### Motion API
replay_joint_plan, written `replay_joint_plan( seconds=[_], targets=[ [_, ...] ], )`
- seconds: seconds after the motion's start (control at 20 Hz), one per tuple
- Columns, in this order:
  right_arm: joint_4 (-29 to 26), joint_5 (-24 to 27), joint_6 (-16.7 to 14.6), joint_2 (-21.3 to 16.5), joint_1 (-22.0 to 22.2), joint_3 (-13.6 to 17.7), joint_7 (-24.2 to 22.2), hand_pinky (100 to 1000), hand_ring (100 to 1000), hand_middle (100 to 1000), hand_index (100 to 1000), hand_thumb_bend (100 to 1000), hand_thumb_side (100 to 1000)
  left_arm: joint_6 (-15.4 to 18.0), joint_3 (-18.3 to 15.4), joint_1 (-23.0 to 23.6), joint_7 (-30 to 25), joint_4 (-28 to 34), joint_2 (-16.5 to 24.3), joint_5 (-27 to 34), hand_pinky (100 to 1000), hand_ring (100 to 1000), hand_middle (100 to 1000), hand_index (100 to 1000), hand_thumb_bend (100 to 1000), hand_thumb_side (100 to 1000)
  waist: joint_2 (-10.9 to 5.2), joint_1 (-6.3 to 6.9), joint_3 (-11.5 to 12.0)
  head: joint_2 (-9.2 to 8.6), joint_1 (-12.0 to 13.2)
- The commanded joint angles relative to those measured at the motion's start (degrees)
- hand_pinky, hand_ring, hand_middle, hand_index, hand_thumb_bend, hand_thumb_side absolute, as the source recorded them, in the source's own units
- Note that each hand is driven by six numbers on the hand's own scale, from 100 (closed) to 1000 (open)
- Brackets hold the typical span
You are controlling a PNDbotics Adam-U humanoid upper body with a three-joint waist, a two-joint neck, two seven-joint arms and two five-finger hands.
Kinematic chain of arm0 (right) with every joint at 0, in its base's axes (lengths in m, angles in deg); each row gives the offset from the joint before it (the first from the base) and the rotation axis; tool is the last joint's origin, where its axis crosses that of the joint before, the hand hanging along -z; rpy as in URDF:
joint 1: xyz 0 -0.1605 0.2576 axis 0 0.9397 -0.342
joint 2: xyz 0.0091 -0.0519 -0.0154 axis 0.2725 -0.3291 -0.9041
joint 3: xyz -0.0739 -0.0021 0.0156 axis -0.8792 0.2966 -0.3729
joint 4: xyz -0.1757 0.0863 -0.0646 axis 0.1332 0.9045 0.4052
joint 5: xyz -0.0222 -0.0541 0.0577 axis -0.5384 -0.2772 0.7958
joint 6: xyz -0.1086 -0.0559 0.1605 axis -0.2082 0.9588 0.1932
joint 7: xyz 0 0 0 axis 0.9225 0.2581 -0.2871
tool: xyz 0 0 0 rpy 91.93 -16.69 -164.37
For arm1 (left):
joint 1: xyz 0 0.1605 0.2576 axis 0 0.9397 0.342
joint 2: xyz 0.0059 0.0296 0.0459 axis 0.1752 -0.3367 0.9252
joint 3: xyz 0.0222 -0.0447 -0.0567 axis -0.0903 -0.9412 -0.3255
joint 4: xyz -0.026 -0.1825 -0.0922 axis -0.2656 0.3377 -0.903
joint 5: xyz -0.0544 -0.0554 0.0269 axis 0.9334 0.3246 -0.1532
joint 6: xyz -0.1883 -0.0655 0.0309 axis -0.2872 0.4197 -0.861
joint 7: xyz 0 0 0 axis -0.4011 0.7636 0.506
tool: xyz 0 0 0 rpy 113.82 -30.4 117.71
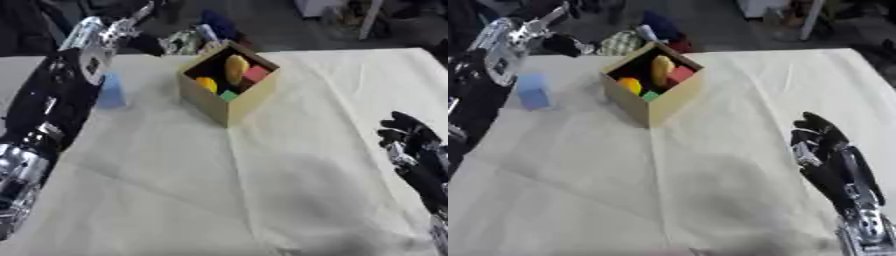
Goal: Pick up objects on the table and place them in the box.
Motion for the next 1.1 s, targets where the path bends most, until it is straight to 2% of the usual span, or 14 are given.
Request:
replay_joint_plan(
  seconds=[0.05, 0.35, 0.55, 0.9, 1.1],
  targets=[
    [-0.6, -0.1, -0.1, -0.9, -0.6, 0.4, -0.1, 786, 801, 780, 898, 100, 447, -2.3, -1.8, -0.4, -1.1, -0.5, 3.9, 0.0, 779, 753, 779, 885, 441, 374, -1.07, -0.17, 0.1, -0.17, 0.1],
    [-0.6, -0.1, 0.0, -1.1, -0.6, 0.4, -0.1, 786, 802, 780, 898, 100, 448, -4.7, -3.2, -0.3, -3.6, -8.4, 4.8, -5.3, 795, 773, 816, 904, 528, 343, -0.94, -0.17, -0.2, -0.17, 0.6],
    [-0.6, -0.1, 0.0, -1.0, -0.6, 0.4, -0.2, 786, 802, 781, 898, 100, 448, -5.3, -4.0, -0.6, -5.5, -13.7, 4.4, -9.2, 803, 789, 849, 924, 589, 392, -0.90, -0.21, -0.4, -0.17, 0.6],
    [-0.6, 0.0, 0.0, -1.0, -0.6, 0.4, -0.3, 786, 802, 781, 898, 100, 450, -6.4, -5.4, -0.3, -6.2, -18.9, 3.8, -11.6, 790, 776, 835, 920, 587, 365, -0.84, -0.23, -0.7, -0.17, 0.4],
    [-0.6, 0.1, 0.0, -1.0, -0.6, 0.4, -0.3, 786, 802, 781, 898, 100, 450, -7.0, -5.5, -0.1, -6.5, -20.1, 3.8, -12.3, 780, 767, 825, 912, 569, 307, -0.81, -0.20, -0.8, -0.17, 0.3]
  ],
)
